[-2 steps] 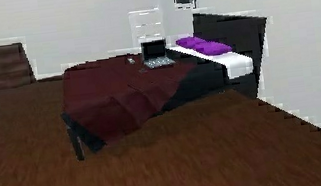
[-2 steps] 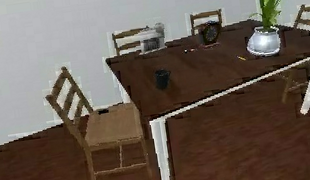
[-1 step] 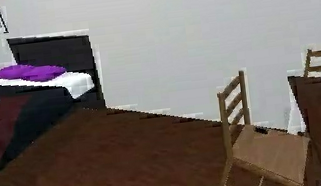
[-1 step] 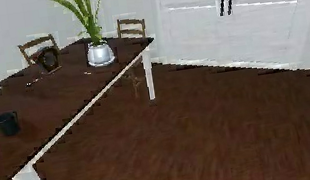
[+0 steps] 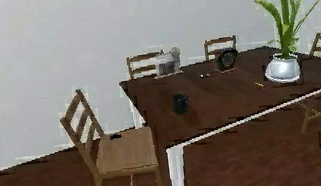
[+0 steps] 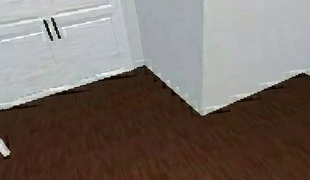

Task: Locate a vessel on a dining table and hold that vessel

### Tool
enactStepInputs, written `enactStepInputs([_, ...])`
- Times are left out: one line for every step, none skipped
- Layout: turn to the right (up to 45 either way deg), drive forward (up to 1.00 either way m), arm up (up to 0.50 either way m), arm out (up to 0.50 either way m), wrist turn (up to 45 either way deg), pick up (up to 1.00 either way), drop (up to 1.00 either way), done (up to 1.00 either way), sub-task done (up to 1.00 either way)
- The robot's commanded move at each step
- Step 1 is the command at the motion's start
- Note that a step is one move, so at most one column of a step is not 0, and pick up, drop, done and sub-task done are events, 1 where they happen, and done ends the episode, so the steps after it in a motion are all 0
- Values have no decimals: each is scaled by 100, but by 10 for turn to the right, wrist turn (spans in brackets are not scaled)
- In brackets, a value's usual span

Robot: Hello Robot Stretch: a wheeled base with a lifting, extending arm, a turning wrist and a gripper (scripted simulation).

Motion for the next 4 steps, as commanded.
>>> enactStepInputs([150,0,0,0,0,0,0,0,0])
enactStepInputs([0,50,0,0,0,0,0,0,0])
enactStepInputs([-450,0,0,0,0,0,0,0,0])
enactStepInputs([-450,0,0,0,0,0,0,0,0])
